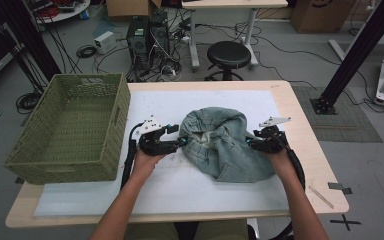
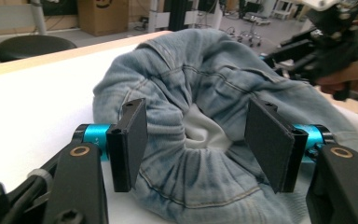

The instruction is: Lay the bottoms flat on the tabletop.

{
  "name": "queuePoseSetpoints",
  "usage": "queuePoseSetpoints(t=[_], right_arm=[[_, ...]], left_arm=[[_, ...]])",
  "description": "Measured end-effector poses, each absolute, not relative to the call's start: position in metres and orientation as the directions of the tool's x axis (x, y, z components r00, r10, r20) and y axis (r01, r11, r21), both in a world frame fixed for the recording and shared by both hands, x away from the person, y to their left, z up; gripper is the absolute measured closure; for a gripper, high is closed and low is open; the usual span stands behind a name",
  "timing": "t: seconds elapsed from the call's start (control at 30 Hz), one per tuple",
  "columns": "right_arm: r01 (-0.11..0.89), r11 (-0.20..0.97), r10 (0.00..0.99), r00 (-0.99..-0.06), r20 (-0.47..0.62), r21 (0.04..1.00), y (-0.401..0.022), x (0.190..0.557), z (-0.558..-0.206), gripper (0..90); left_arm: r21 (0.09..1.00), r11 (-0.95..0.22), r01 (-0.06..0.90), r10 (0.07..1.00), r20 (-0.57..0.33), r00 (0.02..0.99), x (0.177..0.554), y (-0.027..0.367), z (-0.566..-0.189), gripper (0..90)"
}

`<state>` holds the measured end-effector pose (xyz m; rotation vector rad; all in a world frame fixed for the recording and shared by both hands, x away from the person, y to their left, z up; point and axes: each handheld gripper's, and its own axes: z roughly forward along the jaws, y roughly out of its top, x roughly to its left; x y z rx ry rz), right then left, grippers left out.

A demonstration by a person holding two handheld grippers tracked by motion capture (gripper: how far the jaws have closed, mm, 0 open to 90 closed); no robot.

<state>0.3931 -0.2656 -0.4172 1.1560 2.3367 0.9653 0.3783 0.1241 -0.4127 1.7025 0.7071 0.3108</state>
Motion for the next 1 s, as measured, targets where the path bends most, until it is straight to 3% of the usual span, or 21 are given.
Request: queuePoseSetpoints(t=[0.33, 0.47, 0.7, 0.83, 1.0], right_arm=[[0.528, 0.495, 0.65, -0.752, 0.108, 0.69, -0.246, 0.389, -0.419, 59.8], [0.526, 0.496, 0.572, -0.797, 0.196, 0.691, -0.243, 0.388, -0.42, 57.0], [0.49, 0.378, 0.707, -0.7, 0.096, 0.785, -0.269, 0.388, -0.406, 41.6], [0.485, 0.35, 0.762, -0.645, 0.058, 0.801, -0.283, 0.387, -0.4, 40.7], [0.486, 0.394, 0.765, -0.644, 0.015, 0.78, -0.285, 0.385, -0.4, 39.9]], left_arm=[[0.946, -0.097, 0.31, 0.599, -0.193, 0.777, 0.378, 0.13, -0.412, 40.0], [0.94, -0.101, 0.325, 0.588, -0.207, 0.782, 0.377, 0.126, -0.412, 40.6], [0.937, -0.129, 0.326, 0.578, -0.196, 0.792, 0.378, 0.114, -0.409, 42.4], [0.931, -0.152, 0.333, 0.57, -0.193, 0.799, 0.381, 0.104, -0.409, 41.7], [0.928, -0.167, 0.334, 0.553, -0.192, 0.811, 0.386, 0.087, -0.406, 36.7]])
